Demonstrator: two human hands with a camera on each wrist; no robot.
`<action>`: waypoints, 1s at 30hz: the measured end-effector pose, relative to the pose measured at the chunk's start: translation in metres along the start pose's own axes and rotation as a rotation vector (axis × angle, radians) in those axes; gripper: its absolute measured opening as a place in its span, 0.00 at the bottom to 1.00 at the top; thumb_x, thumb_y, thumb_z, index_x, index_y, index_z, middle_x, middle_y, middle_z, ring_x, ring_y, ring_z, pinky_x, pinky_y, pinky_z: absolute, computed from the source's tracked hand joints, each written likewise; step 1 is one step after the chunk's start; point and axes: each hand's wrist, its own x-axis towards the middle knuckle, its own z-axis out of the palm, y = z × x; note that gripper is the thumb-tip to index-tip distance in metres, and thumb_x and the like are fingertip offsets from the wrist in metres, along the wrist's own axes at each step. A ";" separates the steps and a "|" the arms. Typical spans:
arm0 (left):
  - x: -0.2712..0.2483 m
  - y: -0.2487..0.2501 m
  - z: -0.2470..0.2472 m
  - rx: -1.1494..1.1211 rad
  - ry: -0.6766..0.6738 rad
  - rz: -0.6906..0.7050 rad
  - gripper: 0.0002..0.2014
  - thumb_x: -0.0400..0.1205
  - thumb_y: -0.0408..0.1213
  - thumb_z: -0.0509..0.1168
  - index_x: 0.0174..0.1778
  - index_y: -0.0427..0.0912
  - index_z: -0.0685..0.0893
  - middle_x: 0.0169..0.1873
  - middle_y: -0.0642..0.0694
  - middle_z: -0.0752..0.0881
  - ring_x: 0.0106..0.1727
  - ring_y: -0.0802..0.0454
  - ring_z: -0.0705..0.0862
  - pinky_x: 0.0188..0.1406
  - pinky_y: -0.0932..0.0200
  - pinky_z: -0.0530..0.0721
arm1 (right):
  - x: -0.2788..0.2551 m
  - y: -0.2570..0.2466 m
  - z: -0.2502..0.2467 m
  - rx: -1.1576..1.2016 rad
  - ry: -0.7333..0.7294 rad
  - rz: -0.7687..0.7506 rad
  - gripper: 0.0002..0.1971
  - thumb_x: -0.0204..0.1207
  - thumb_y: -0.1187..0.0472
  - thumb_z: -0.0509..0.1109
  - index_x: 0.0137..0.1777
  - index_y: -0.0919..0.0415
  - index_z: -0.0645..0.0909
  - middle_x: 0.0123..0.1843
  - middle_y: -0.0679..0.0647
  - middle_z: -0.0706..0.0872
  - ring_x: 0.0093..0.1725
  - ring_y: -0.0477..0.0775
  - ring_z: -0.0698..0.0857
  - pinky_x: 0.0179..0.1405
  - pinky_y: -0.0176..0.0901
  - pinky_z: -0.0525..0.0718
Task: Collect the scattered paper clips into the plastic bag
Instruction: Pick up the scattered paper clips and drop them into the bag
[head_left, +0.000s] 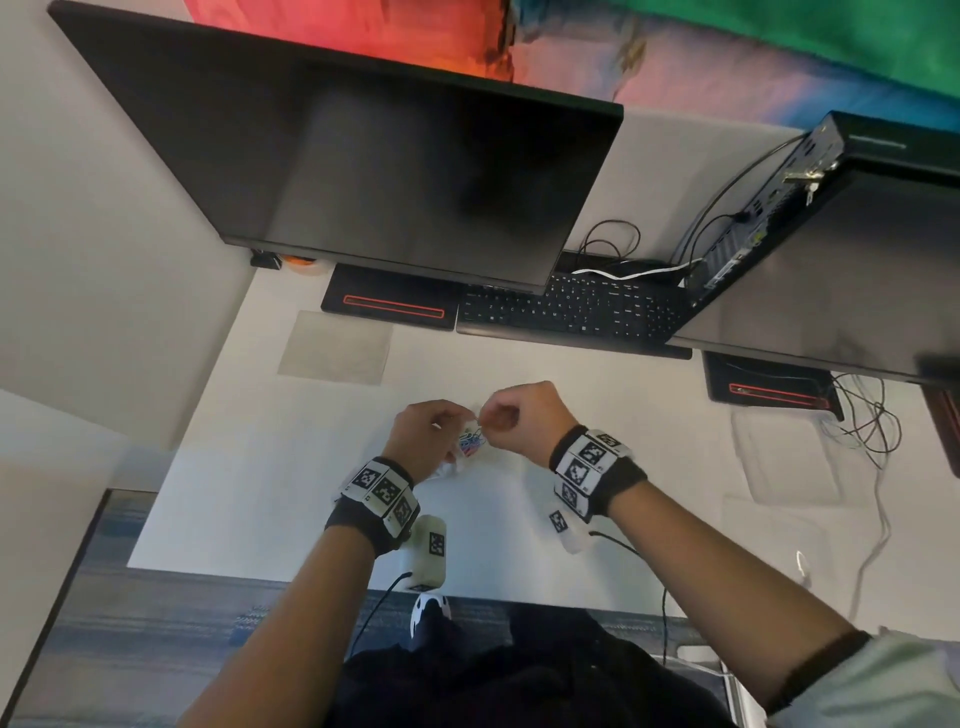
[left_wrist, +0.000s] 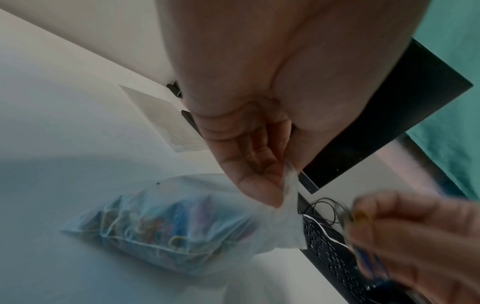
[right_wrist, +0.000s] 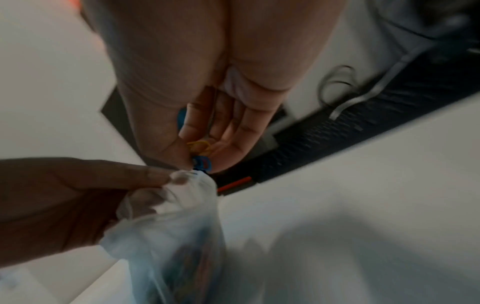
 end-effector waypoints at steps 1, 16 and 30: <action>0.000 0.001 0.000 0.006 -0.009 0.015 0.11 0.84 0.32 0.66 0.40 0.50 0.89 0.23 0.53 0.87 0.22 0.56 0.85 0.38 0.46 0.89 | 0.002 -0.005 0.002 -0.042 -0.032 -0.021 0.01 0.68 0.60 0.77 0.38 0.55 0.90 0.34 0.48 0.90 0.32 0.39 0.84 0.38 0.27 0.80; 0.009 -0.013 -0.015 -0.199 -0.001 0.125 0.14 0.86 0.29 0.61 0.54 0.49 0.90 0.44 0.45 0.93 0.45 0.54 0.90 0.54 0.54 0.88 | -0.011 -0.020 0.003 -0.185 0.071 -0.136 0.06 0.77 0.51 0.71 0.43 0.48 0.89 0.35 0.43 0.90 0.33 0.42 0.85 0.43 0.36 0.84; 0.016 -0.020 -0.015 0.178 0.029 0.261 0.09 0.84 0.37 0.67 0.46 0.43 0.93 0.36 0.51 0.92 0.42 0.53 0.89 0.51 0.57 0.86 | 0.017 -0.017 0.010 -0.333 0.076 -0.128 0.08 0.81 0.48 0.64 0.49 0.49 0.82 0.37 0.40 0.77 0.35 0.43 0.76 0.39 0.34 0.75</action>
